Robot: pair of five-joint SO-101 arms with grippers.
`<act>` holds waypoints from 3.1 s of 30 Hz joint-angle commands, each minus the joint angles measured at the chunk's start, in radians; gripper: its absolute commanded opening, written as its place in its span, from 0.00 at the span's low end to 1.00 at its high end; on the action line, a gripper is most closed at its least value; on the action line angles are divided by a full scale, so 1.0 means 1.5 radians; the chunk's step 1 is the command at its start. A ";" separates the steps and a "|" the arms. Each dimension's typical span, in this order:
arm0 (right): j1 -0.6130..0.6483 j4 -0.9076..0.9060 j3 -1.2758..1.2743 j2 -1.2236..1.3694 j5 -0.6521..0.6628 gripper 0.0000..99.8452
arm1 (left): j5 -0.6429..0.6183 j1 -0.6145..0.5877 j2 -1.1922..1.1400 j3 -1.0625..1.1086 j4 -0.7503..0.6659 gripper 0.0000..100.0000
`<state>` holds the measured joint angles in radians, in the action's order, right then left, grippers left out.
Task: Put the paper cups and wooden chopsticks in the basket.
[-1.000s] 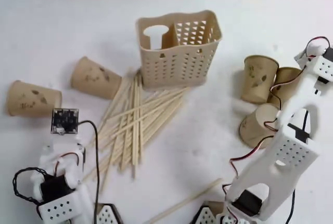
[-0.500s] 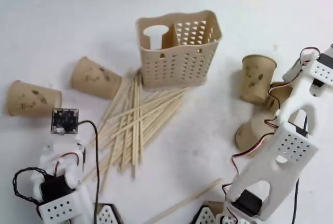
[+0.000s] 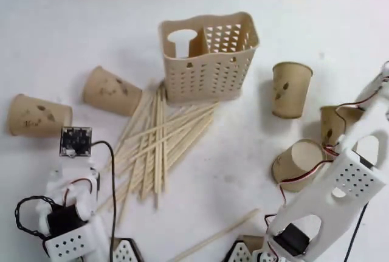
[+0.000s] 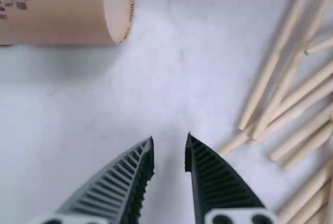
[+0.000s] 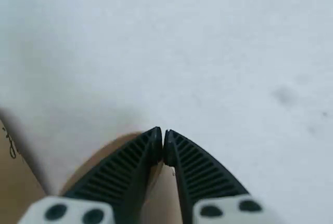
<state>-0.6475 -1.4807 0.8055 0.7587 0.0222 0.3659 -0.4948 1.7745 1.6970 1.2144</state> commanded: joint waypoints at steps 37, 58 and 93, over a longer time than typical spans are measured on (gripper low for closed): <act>0.028 -0.155 0.330 0.181 -0.133 0.27 | 0.008 -0.004 -0.003 0.000 0.006 0.12; -0.044 -0.159 0.329 0.113 0.032 0.02 | 0.008 -0.004 -0.003 0.000 0.004 0.12; 0.151 -0.117 0.258 -0.261 -0.027 0.18 | 0.008 -0.004 -0.003 0.000 0.005 0.12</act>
<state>-0.4235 -1.7108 1.2505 0.2723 -0.1158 0.3659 -0.4948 1.7745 1.6970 1.2144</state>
